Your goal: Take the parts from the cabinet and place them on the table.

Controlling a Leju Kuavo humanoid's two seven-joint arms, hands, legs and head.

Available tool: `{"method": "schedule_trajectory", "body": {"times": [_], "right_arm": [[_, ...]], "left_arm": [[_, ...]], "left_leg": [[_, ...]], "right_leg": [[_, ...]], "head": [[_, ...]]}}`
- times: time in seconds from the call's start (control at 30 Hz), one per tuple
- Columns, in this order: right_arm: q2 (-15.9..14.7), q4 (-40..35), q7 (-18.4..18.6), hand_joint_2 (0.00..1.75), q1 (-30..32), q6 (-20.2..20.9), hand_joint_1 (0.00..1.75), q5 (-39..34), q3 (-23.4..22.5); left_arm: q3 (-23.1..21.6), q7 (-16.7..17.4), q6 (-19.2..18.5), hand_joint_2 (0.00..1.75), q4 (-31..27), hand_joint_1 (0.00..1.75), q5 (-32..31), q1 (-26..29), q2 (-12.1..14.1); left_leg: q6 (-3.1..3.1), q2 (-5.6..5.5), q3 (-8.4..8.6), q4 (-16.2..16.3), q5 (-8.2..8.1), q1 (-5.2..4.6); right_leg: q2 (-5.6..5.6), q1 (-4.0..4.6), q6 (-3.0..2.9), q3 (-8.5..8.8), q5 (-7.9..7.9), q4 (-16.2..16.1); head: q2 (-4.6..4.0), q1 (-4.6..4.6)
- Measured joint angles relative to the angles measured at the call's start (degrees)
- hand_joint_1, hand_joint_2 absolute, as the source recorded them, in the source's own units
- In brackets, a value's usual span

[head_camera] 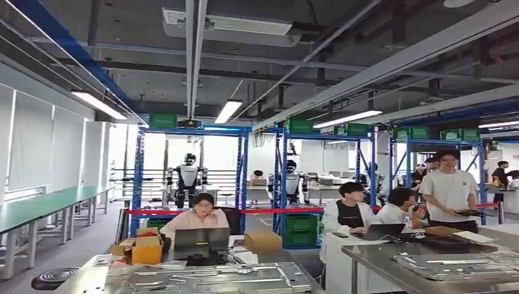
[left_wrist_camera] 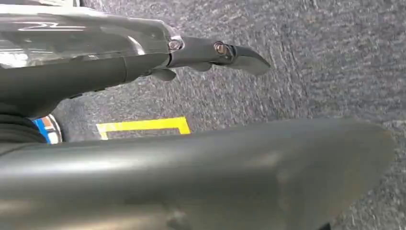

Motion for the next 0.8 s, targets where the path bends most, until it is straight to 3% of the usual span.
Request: {"method": "schedule_trajectory", "body": {"times": [0.07,0.1,0.2,0.23,0.27,0.3,0.37,0.4,0.43,0.53,0.57,0.6,0.63,0.7,0.73,0.77,0.8], "right_arm": [[0.0,-0.1,0.0,1.75,0.0,0.0,1.75,0.0,0.0],[0.0,-0.1,0.0,1.75,-0.2,0.0,1.75,0.0,0.0],[0.0,-0.1,0.0,1.75,0.0,0.0,1.75,0.0,0.0],[0.0,0.0,0.0,1.75,0.0,0.0,1.75,0.0,0.0],[0.0,0.0,0.0,1.75,0.0,0.0,1.75,0.0,0.0],[0.0,0.0,0.0,1.75,0.0,0.0,1.75,0.0,0.0],[0.0,0.0,0.0,1.75,0.0,0.0,1.75,0.0,0.0],[0.0,0.0,0.0,1.75,-0.1,0.0,1.75,0.0,0.0],[0.0,0.0,0.0,1.75,-0.1,0.0,1.75,0.0,0.0],[0.0,0.0,0.0,1.75,-0.1,0.0,1.75,0.0,0.0],[0.0,-0.1,0.0,1.75,-0.2,0.0,1.75,0.0,0.0],[0.0,-0.1,0.0,1.75,-0.2,0.0,1.75,0.0,0.0],[0.0,-0.1,0.0,1.75,-0.3,0.0,1.75,0.0,0.0],[0.0,-0.1,0.0,1.75,-0.1,0.0,1.75,0.0,0.0],[0.0,0.0,0.0,1.75,0.0,0.0,1.75,0.0,0.0],[0.0,0.0,0.0,1.75,0.0,0.0,1.75,0.0,0.0],[0.0,0.0,0.0,1.75,0.0,0.0,1.75,0.0,0.0]], "left_arm": [[0.0,0.0,0.0,1.75,0.0,0.0,0.0,-0.2,-0.1],[0.0,0.0,0.0,1.75,0.0,0.0,0.0,-0.3,-0.1],[0.0,0.0,0.0,1.75,0.0,0.0,0.0,-0.1,-0.1],[0.0,0.0,0.0,1.75,0.0,0.0,0.0,0.0,-0.1],[0.0,0.0,0.0,1.75,0.0,0.0,0.0,0.0,-0.1],[0.0,0.0,0.0,1.75,0.0,0.0,0.0,0.0,-0.1],[0.0,0.0,0.0,1.75,0.0,0.0,0.0,-0.1,-0.1],[0.0,0.0,0.0,1.75,0.0,0.0,0.0,-0.1,-0.1],[0.0,0.0,0.0,1.75,0.0,0.0,0.0,-0.1,0.0],[0.0,0.0,0.0,1.75,0.0,0.0,0.0,-0.1,0.0],[0.0,0.0,0.0,1.75,0.0,0.0,0.0,-0.2,0.0],[0.0,0.0,0.0,1.75,0.0,0.0,0.0,-0.2,0.0],[0.0,0.0,0.0,1.75,0.0,0.0,0.0,-0.2,-0.1],[0.0,0.0,0.0,1.75,0.0,0.0,0.0,-0.1,-0.1],[0.0,0.0,0.0,1.75,0.0,0.0,0.0,0.0,-0.1],[0.0,0.0,0.0,1.75,0.0,0.0,0.0,0.1,-0.1],[0.0,0.0,0.0,1.75,0.0,0.0,0.0,0.1,-0.1]], "left_leg": [[0.65,0.29,0.16,-0.4,0.4,0.53],[0.91,0.33,0.2,-0.4,0.37,0.61],[1.04,0.7,0.14,-0.4,0.32,0.61],[1.03,0.82,0.14,-0.4,0.3,0.63],[1.02,0.89,0.2,-0.4,0.25,0.67],[0.94,0.91,0.29,-0.4,0.19,0.72],[0.57,0.91,0.77,-0.4,-0.06,0.92],[0.29,0.93,0.9,-0.4,-0.21,0.88],[-0.08,0.88,0.82,-0.3,-0.3,0.57],[-1.16,0.97,1.11,-1.0,-0.05,0.75],[-1.57,0.98,1.11,-1.0,-0.35,0.8],[-1.55,0.86,0.77,0.2,-1.47,0.78],[-1.46,0.82,-0.58,3.3,-3.53,0.75],[-1.54,0.78,-4.98,12.7,-7.88,0.72],[-1.49,0.76,-7.03,16.8,-8.99,0.64],[-1.42,0.76,-7.61,17.6,-8.48,0.6],[-1.27,0.76,-6.76,15.3,-6.63,0.54]], "right_leg": [[-0.27,-0.08,0.65,0.11,-0.48,0.2],[-1.26,-0.03,1.12,-0.51,-1.87,2.0],[-1.98,-0.65,2.03,-6.79,-8.14,15.3],[-2.02,-0.81,2.23,-8.56,-8.74,18.7],[-2.07,-0.92,2.34,-8.74,-7.89,18.5],[-2.14,-0.99,2.46,-7.55,-5.91,15.8],[-2.61,-1.09,2.4,-2.12,-0.29,4.5],[-3.28,-1.08,2.3,-0.2,0.33,0.3],[-3.1,-0.65,1.66,-0.17,0.16,0.0],[-2.54,-0.41,0.61,-0.45,0.15,0.2],[-2.49,-0.74,-0.02,-0.16,0.57,-0.5],[-2.53,-0.8,-0.43,-0.05,0.68,-0.7],[-2.54,-0.77,-0.78,-0.07,0.7,-0.7],[-2.48,-0.47,-1.07,-0.1,0.61,-0.7],[-2.36,-0.32,-1.12,-0.11,0.58,-0.6],[-2.22,-0.24,-1.15,-0.04,0.55,-0.6],[-2.07,-0.18,-1.16,0.06,0.49,-0.6]], "head": [[0.0,0.02],[0.0,0.0],[0.0,0.0],[0.0,0.0],[0.0,0.0],[0.0,0.0],[0.0,0.0],[0.0,0.0],[0.0,0.0],[0.0,0.0],[0.0,0.0],[0.0,0.0],[0.0,0.0],[0.0,0.0],[0.0,0.0],[0.0,0.02],[0.0,0.0]]}}
